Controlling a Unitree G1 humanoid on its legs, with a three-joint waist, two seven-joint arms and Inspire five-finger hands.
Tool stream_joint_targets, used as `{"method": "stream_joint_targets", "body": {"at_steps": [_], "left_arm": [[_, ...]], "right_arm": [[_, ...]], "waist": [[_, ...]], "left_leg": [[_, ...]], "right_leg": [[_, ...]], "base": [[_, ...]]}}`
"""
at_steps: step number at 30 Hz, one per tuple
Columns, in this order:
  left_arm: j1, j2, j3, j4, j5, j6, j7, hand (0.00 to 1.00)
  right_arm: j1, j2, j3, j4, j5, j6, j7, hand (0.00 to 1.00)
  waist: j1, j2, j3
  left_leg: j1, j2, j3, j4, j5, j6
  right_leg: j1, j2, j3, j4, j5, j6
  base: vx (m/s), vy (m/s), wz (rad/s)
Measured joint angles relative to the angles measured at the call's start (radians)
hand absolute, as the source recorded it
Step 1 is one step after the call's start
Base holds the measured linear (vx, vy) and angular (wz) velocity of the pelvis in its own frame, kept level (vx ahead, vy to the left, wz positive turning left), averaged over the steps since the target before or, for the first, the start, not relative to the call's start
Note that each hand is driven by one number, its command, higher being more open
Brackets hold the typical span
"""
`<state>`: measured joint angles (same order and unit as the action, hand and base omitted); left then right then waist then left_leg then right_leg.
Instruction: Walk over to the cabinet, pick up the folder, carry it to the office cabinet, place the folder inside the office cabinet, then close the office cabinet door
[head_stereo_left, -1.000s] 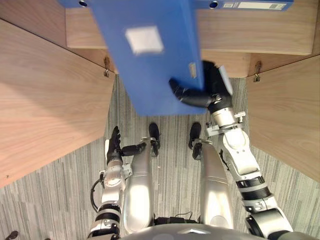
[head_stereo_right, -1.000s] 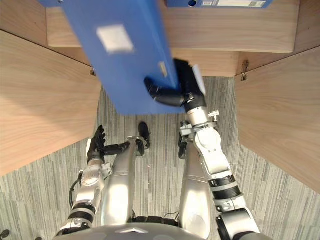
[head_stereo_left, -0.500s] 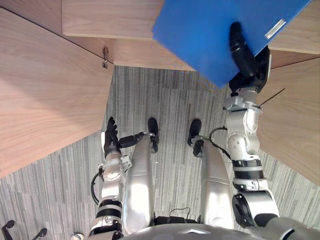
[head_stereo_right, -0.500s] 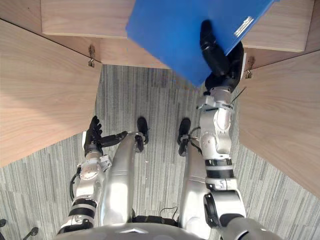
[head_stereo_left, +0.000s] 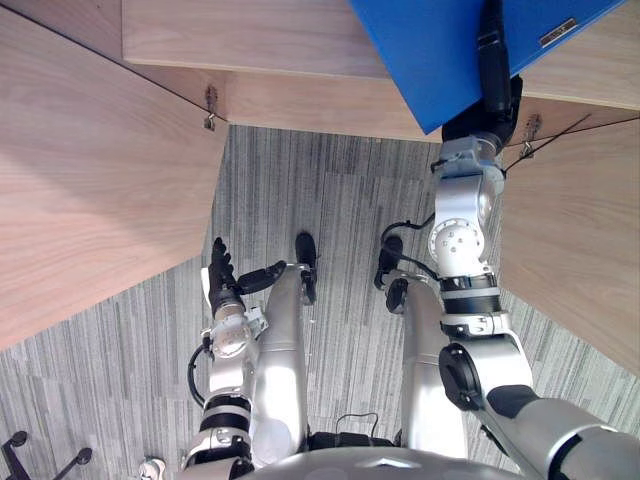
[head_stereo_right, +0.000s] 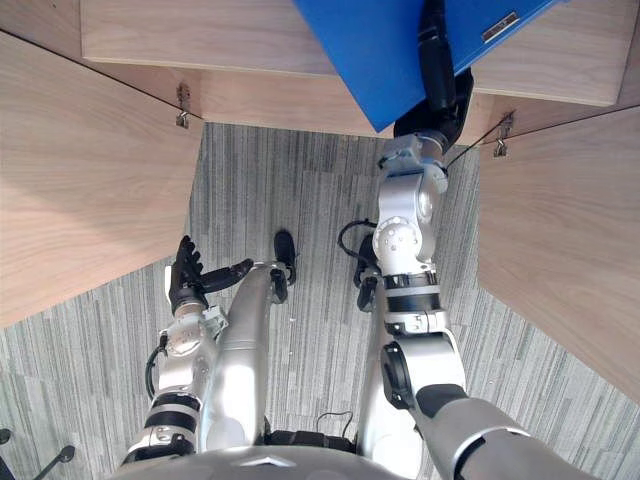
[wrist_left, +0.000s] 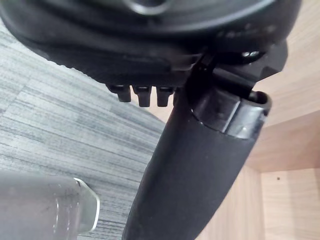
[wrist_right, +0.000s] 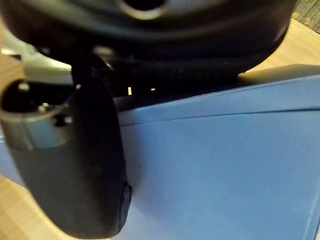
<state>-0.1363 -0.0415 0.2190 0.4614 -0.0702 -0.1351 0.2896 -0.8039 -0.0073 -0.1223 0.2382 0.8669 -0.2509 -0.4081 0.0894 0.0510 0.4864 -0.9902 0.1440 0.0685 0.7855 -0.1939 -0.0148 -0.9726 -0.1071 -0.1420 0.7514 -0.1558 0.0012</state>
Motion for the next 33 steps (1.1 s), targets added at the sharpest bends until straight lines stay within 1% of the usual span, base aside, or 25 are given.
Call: {"method": "stream_joint_targets", "body": {"at_steps": [3, 8, 9, 11, 14, 17, 19, 24, 29, 33], "left_arm": [[-0.002, -0.012, 0.0, 0.003, -0.009, 0.009, 0.013, 1.0], [-0.003, -0.013, -0.001, 0.004, -0.009, 0.01, 0.029, 1.0], [-0.003, -0.014, -0.001, 0.005, -0.009, 0.011, 0.032, 1.0], [-0.003, -0.014, -0.001, 0.006, -0.01, 0.014, 0.038, 1.0], [-0.006, -0.013, -0.017, 0.023, -0.02, 0.015, 0.044, 1.0], [-0.005, -0.013, -0.018, 0.036, -0.021, 0.015, 0.054, 1.0], [-0.006, -0.013, -0.02, 0.035, -0.021, 0.015, 0.056, 1.0], [-0.006, -0.011, -0.052, 0.042, -0.022, 0.015, 0.059, 1.0], [-0.007, -0.011, -0.054, 0.042, -0.031, 0.016, 0.059, 1.0], [-0.007, -0.011, -0.054, 0.042, -0.031, 0.017, 0.059, 1.0]], "right_arm": [[-0.044, 0.01, -0.022, 0.029, 0.043, -0.01, -0.038, 0.0], [-0.08, 0.02, -0.051, 0.037, 0.045, -0.02, -0.086, 0.0], [-0.095, 0.02, -0.058, 0.037, 0.048, -0.03, -0.102, 1.0], [-0.115, 0.02, -0.068, 0.037, 0.065, -0.045, -0.123, 1.0], [-0.151, 0.032, -0.136, 0.037, 0.078, -0.048, -0.158, 1.0], [-0.168, 0.035, -0.154, 0.029, 0.078, -0.086, -0.182, 1.0], [-0.197, 0.035, -0.172, 0.021, 0.078, -0.091, -0.191, 1.0], [-0.218, 0.036, -0.17, 0.007, 0.078, -0.099, -0.193, 1.0], [-0.232, 0.034, -0.167, -0.008, 0.078, -0.099, -0.19, 1.0], [-0.232, 0.012, -0.139, -0.007, 0.077, -0.092, -0.18, 1.0]], "waist": [[0.002, 0.0, 0.0], [0.004, 0.0, 0.0], [0.005, 0.0, 0.0], [0.007, 0.0, 0.0], [0.012, 0.0, -0.001], [0.012, -0.004, -0.007], [0.013, -0.005, -0.01], [0.016, -0.005, -0.011], [0.016, -0.004, -0.012], [0.016, -0.003, -0.014]], "left_leg": [[0.013, -0.004, -0.007, -0.023, 0.011, -0.008], [0.039, -0.006, -0.022, -0.06, 0.028, -0.019], [0.04, -0.008, -0.024, -0.068, 0.032, -0.019], [0.041, -0.008, -0.026, -0.074, 0.036, -0.021], [0.067, -0.018, -0.023, -0.107, 0.05, -0.02], [0.093, -0.022, -0.022, -0.135, 0.058, -0.019], [0.094, -0.027, -0.022, -0.146, 0.063, -0.017], [0.111, -0.031, -0.023, -0.167, 0.07, -0.017], [0.118, -0.032, -0.019, -0.172, 0.07, -0.017], [0.12, -0.032, -0.018, -0.171, 0.069, -0.017]], "right_leg": [[0.011, -0.003, -0.01, -0.01, 0.0, 0.0], [0.042, -0.002, -0.029, -0.034, 0.0, 0.0], [0.042, -0.003, -0.031, -0.037, 0.0, 0.0], [0.042, -0.003, -0.036, -0.038, 0.0, -0.001], [0.062, -0.013, -0.044, -0.052, 0.005, -0.009], [0.089, -0.015, -0.051, -0.075, 0.008, -0.014], [0.089, -0.019, -0.053, -0.081, 0.009, -0.016], [0.112, -0.022, -0.065, -0.102, 0.01, -0.016], [0.119, -0.024, -0.065, -0.108, 0.01, -0.016], [0.122, -0.024, -0.065, -0.107, 0.01, -0.016]], "base": [[0.02, -0.014, 0.09], [0.03, -0.017, 0.09], [0.02, -0.011, 0.07], [0.02, -0.008, 0.06], [0.02, 0.003, 0.1], [0.01, 0.013, 0.07], [0.0, 0.016, 0.07], [0.02, 0.017, 0.06], [0.0, 0.0, 0.0], [0.0, 0.0, 0.0]]}}
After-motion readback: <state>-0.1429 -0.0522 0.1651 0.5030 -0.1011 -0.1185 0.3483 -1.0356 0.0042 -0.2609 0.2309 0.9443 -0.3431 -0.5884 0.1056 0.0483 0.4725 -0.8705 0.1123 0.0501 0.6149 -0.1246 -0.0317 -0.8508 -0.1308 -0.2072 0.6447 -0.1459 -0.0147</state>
